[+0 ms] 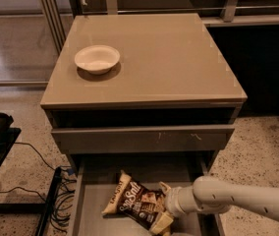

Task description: Pick brown chip bag from middle drawer and place on counter

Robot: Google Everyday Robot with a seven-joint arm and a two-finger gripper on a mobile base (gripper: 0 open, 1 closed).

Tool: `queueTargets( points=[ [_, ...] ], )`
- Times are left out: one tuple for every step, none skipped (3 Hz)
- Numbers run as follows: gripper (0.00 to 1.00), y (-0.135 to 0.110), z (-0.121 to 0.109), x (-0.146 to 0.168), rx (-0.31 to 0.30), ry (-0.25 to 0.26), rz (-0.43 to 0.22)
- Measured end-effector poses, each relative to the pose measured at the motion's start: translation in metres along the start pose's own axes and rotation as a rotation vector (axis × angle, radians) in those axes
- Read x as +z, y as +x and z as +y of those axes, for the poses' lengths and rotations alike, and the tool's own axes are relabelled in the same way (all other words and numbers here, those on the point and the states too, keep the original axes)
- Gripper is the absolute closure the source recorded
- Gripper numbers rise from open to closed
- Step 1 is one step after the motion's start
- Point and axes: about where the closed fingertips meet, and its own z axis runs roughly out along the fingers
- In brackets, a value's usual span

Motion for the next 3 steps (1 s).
queueTargets(
  points=[
    [0.18, 0.0002, -0.0002, 0.0009, 0.002, -0.002, -0.001],
    [0.41, 0.0002, -0.0002, 0.0009, 0.002, -0.002, -0.001],
    [0.64, 0.0002, -0.0001, 0.0010, 0.002, -0.002, -0.002]
  ],
)
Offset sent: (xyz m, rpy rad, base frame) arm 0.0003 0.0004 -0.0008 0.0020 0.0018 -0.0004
